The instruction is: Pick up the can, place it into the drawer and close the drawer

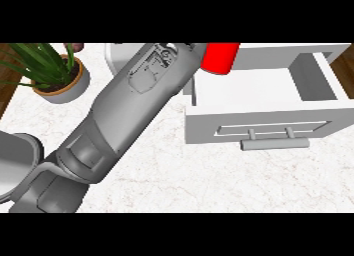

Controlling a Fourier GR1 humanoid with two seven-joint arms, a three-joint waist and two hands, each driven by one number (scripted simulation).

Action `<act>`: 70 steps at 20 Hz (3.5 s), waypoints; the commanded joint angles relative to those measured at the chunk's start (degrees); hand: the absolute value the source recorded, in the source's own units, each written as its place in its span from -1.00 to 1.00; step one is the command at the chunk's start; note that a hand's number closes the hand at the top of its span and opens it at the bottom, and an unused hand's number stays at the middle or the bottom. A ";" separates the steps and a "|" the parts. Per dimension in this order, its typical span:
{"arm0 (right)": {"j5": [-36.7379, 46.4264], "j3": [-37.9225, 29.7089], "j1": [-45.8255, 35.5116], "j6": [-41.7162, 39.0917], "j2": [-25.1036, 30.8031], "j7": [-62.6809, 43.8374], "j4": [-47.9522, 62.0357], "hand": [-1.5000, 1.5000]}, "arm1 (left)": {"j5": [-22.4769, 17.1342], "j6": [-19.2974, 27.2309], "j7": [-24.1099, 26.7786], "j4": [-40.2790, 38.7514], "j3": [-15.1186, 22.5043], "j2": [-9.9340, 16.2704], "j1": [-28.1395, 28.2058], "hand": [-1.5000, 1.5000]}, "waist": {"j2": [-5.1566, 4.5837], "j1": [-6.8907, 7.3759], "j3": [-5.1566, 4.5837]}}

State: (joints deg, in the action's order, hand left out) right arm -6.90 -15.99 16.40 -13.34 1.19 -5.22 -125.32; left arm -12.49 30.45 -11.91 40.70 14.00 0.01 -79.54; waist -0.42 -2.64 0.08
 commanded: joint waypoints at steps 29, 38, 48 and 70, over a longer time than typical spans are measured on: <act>1.15 1.04 -10.54 2.17 2.55 -5.39 1.85 -1.00 | -15.07 7.03 15.26 -19.27 19.33 -0.01 -1.63 1.00 | -1.34 -4.30 0.06; 2.92 3.06 -10.12 2.11 1.65 -4.35 1.20 -1.00 | -17.86 11.50 15.05 -20.13 21.79 -0.01 -1.19 -1.00 | -1.49 -5.08 0.03; 3.03 1.22 -11.29 1.63 4.20 -4.60 -0.25 -1.00 | -21.35 14.63 16.89 -19.98 22.00 -0.01 -1.24 -1.00 | -1.46 -5.08 0.02; 47.29 16.18 -16.43 5.87 12.75 3.61 3.41 -1.00 | -27.92 17.09 19.43 -15.93 21.27 -0.01 -2.74 -1.00 | -0.22 0.92 -0.06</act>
State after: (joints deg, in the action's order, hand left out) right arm 30.72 -3.73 0.72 -9.76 13.40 -1.57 -124.43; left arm -40.72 47.32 7.40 24.52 34.65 0.00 -82.59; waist -0.99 -3.22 0.03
